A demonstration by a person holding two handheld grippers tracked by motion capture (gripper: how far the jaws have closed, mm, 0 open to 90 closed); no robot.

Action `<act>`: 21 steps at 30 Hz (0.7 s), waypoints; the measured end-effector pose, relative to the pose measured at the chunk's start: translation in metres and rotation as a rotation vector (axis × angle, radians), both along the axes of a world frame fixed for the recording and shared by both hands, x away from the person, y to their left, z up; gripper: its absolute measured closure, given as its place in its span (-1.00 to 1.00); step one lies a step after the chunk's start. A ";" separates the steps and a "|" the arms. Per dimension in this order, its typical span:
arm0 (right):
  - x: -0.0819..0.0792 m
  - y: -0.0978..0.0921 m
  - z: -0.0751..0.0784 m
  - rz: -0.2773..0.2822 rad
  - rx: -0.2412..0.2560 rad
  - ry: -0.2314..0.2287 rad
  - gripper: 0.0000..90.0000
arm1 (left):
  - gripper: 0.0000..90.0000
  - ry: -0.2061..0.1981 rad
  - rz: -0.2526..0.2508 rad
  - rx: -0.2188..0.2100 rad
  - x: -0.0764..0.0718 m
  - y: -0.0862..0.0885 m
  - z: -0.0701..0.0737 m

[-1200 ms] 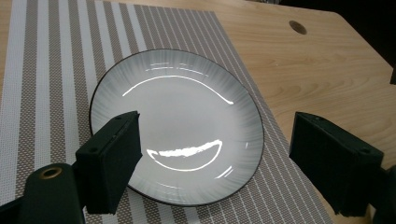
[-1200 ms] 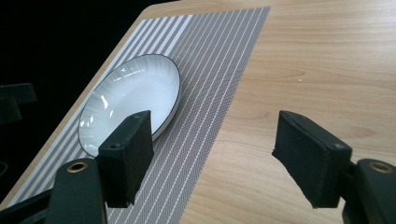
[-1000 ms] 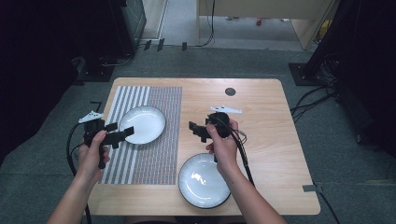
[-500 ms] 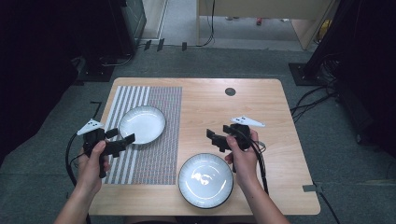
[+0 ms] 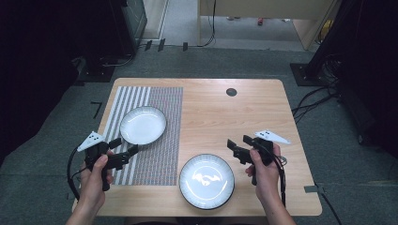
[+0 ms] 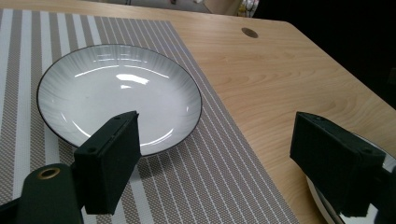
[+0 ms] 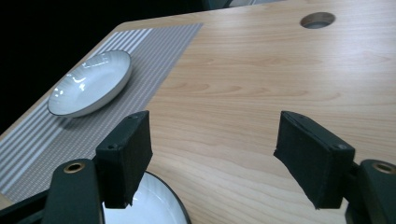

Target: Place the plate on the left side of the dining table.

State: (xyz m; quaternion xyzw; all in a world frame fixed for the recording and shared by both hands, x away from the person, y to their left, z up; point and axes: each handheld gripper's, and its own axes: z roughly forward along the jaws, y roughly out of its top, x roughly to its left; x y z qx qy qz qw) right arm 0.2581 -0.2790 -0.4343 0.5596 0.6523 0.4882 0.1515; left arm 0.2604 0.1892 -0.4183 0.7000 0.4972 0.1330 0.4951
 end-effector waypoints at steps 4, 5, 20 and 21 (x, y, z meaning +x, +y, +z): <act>-0.009 -0.015 -0.004 -0.023 -0.011 -0.011 -0.40 | -0.64 -0.010 -0.003 0.000 -0.008 -0.001 -0.003; -0.012 -0.019 -0.005 -0.027 -0.010 -0.011 -0.41 | -0.64 -0.013 0.000 0.001 -0.009 -0.001 -0.004; -0.039 -0.069 -0.024 -0.110 -0.042 -0.018 -0.40 | -0.68 -0.025 0.046 0.019 -0.025 0.011 -0.033; -0.041 -0.074 -0.027 -0.120 -0.047 -0.012 -0.40 | -0.68 -0.027 0.051 0.018 -0.026 0.013 -0.035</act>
